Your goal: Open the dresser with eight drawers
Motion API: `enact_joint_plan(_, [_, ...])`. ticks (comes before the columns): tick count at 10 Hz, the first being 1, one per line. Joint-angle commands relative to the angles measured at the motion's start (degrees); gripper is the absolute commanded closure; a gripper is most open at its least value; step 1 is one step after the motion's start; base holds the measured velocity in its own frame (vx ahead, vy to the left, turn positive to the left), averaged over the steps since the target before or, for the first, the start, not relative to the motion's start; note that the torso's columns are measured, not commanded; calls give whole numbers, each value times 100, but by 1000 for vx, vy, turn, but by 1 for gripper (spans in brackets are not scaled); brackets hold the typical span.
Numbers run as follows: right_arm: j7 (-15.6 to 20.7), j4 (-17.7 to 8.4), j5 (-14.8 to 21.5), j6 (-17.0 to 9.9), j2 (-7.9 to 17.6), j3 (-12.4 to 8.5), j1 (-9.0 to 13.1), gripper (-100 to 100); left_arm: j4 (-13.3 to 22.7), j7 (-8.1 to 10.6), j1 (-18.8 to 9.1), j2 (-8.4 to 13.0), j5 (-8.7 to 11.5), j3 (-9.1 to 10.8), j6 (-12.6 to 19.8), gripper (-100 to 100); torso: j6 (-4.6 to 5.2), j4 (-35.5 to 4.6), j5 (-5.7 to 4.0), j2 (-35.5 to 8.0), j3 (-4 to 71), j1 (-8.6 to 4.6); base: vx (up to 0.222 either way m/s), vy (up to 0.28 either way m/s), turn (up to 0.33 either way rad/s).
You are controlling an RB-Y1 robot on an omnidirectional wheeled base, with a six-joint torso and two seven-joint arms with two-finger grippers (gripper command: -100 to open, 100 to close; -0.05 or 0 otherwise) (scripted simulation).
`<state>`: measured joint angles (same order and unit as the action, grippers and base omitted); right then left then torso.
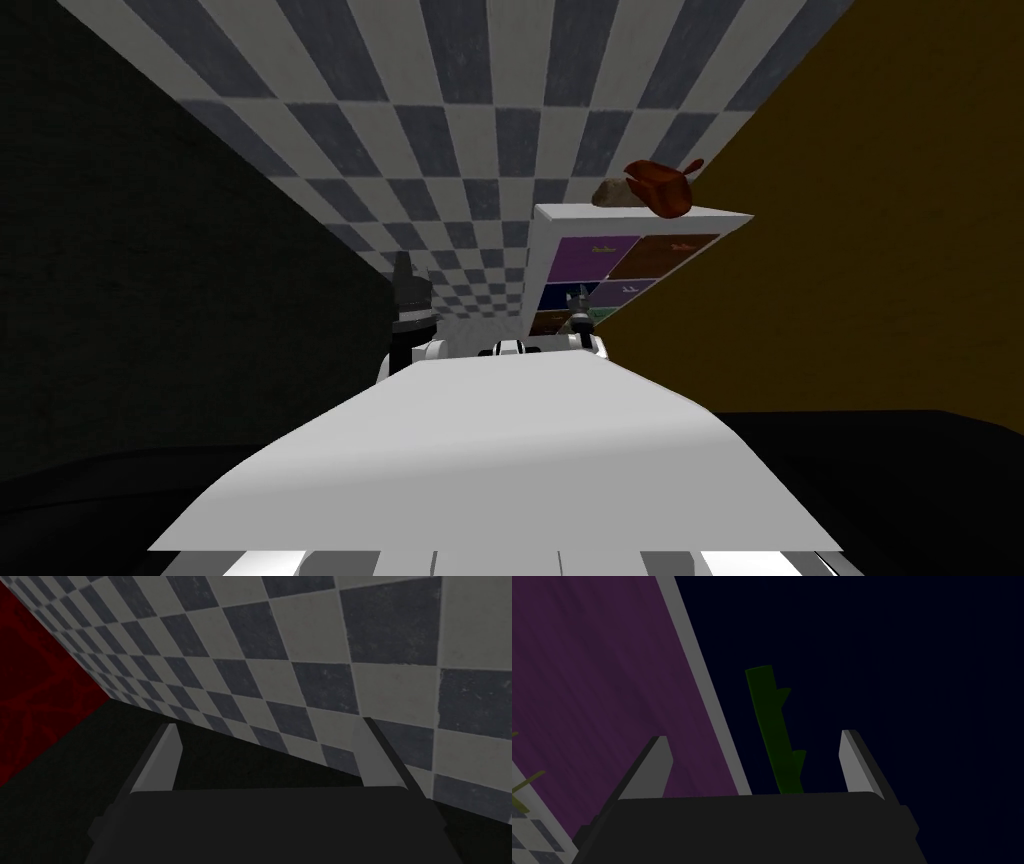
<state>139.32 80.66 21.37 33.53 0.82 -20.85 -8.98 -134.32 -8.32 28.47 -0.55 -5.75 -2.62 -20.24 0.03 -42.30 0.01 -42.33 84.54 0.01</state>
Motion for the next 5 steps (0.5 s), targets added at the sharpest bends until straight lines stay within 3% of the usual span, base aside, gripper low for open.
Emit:
enact_joint_plan(1, [436, -27, -457, -235, -15, -20, 75, -100, 0, 0, -2, 0, 0, 0, 0, 0, -10, -3, -3, -13, -7, -6, -107, -56, 169])
enact_joint_plan(2, [548, -27, -487, -235, -15, -20, 75, -100, 0, 0, 0, 0, 0, 1, 0, 0, -3, 0, -3, 3, 0, -7, -39, -29, -48])
enact_joint_plan(3, [745, -31, -726, -441, -37, -32, 127, -100, 0, 0, 1, 0, 0, 1, 0, 0, -1, 7, -1, 26, 15, 1, -88, -33, 304])
enact_joint_plan(4, [908, -31, -873, -441, -37, -32, 127, -100, 0, 0, -1, 0, 0, 0, 0, 0, -10, 4, 0, 11, 9, 3, -76, -36, 225])
enact_joint_plan(5, [949, -31, -873, -441, -37, -32, 127, -100, 0, 0, 0, 0, 0, 0, 0, 0, -1, 2, 0, 9, 5, 0, -24, -15, 12])
